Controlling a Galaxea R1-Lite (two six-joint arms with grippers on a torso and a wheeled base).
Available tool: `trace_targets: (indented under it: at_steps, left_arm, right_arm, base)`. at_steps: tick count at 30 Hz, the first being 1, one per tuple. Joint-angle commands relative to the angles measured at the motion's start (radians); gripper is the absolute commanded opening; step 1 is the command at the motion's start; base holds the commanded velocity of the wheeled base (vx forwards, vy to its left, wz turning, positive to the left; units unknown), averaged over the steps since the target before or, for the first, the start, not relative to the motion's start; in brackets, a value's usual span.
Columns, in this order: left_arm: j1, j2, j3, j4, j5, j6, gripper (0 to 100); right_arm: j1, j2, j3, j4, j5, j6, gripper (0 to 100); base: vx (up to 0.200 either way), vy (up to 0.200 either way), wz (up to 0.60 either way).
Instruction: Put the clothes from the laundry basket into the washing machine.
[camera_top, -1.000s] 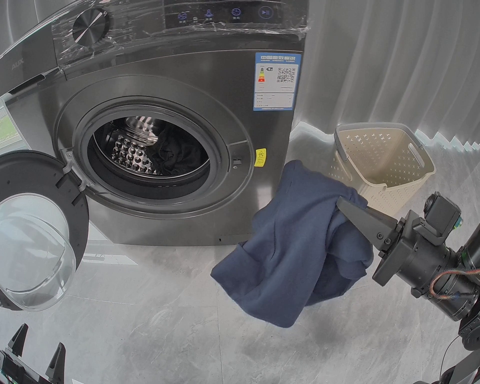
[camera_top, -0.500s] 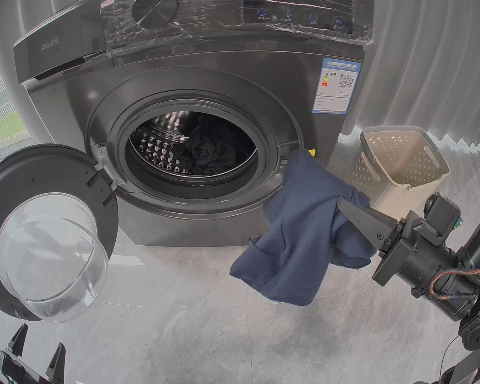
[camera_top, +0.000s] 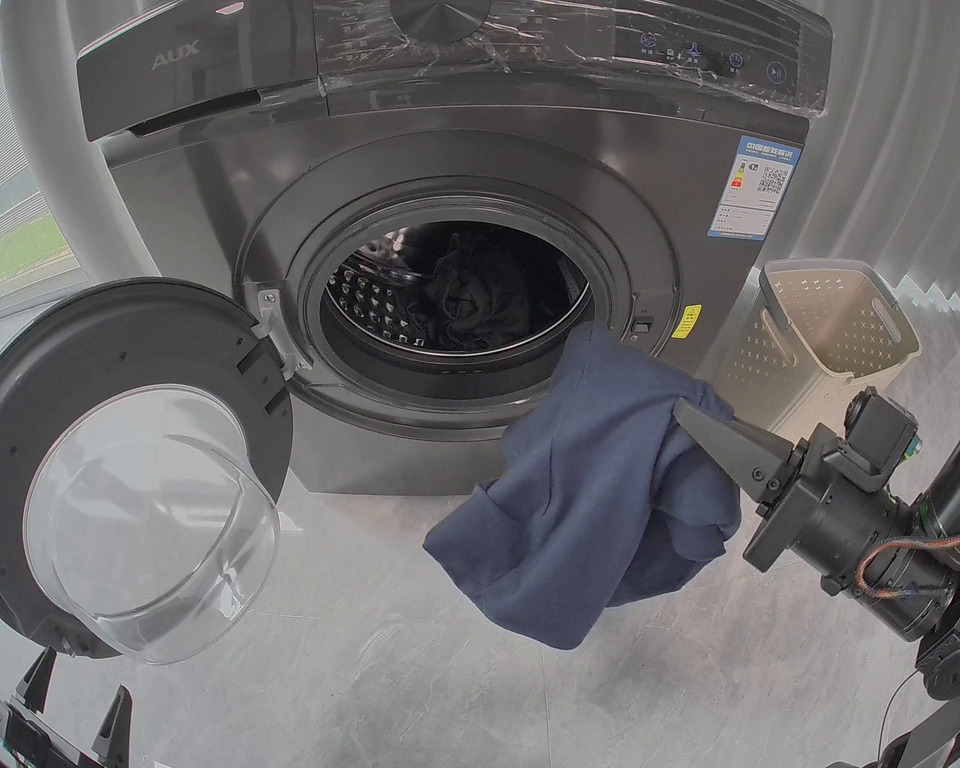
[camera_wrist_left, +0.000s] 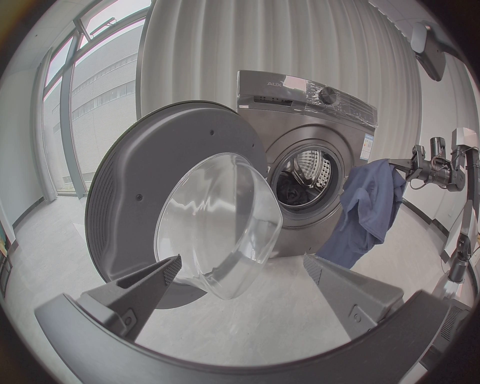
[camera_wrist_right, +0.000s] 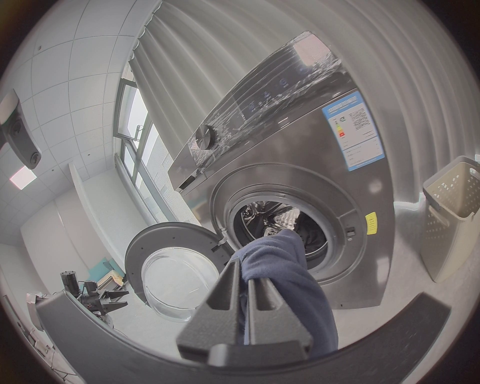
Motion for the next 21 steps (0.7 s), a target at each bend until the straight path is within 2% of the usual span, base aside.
trace_targets:
  at_steps: [1,5,11,21]
  left_arm:
    - [0.000,-0.018,0.016,0.000,0.000,0.000,100]
    - [0.001,-0.018,0.016,0.000,0.000,-0.001,100]
    - [0.001,-0.018,0.018,-0.002,0.000,0.002,100]
    - [0.001,-0.018,0.018,-0.002,-0.003,0.019,100]
  right_arm:
    - [0.004,0.015,-0.006,-0.002,0.000,0.000,0]
    - [0.006,0.049,-0.015,-0.011,-0.002,-0.001,0]
    - [0.012,0.058,-0.020,-0.009,-0.002,-0.001,0]
    - [0.038,0.088,-0.054,-0.011,-0.005,0.005,0]
  base:
    - [0.000,0.000,0.00]
    - [0.000,0.000,0.00]
    - [0.000,-0.200,0.00]
    - [0.000,0.000,0.00]
